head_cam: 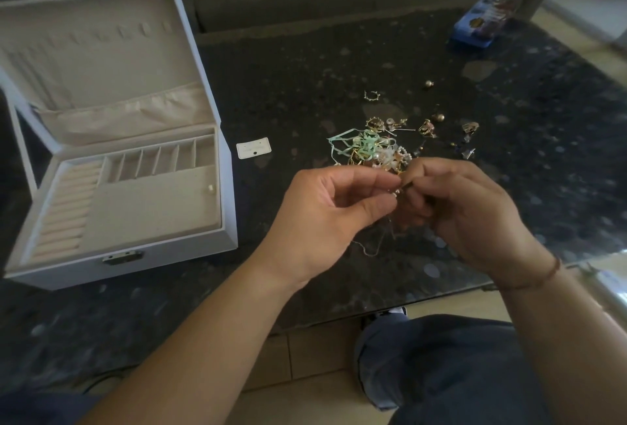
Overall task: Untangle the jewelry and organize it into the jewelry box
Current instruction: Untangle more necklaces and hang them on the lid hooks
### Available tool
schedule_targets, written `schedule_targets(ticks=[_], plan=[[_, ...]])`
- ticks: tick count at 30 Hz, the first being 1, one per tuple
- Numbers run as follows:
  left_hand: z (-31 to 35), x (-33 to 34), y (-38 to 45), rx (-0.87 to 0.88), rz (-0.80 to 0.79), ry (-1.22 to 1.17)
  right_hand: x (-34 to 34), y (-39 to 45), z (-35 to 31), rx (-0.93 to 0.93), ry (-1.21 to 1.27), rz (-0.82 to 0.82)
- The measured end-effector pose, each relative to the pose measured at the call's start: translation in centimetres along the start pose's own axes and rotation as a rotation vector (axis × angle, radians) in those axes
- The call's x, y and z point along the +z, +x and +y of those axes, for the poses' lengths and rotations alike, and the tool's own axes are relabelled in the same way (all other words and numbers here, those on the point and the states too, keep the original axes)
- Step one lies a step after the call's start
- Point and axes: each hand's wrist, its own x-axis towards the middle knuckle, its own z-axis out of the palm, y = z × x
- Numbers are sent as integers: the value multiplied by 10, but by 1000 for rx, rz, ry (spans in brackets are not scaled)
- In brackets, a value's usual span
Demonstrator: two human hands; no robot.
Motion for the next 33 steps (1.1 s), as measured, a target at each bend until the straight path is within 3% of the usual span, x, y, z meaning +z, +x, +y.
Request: schedule_targets(ticks=[13,23,30,33], plan=[[10,-19,-4,-123,-192,-34,5,-3,2,-155,-287,2],[2,-23,-3,-106,-230,46,5,-5,0,-150,-290,-5],[-12,-20,-8,97,-108,248,4,-4,-2,-118,-355,56],[-20,-25,-13,159,-21,171,2,-3,-2,-117,-308,157]])
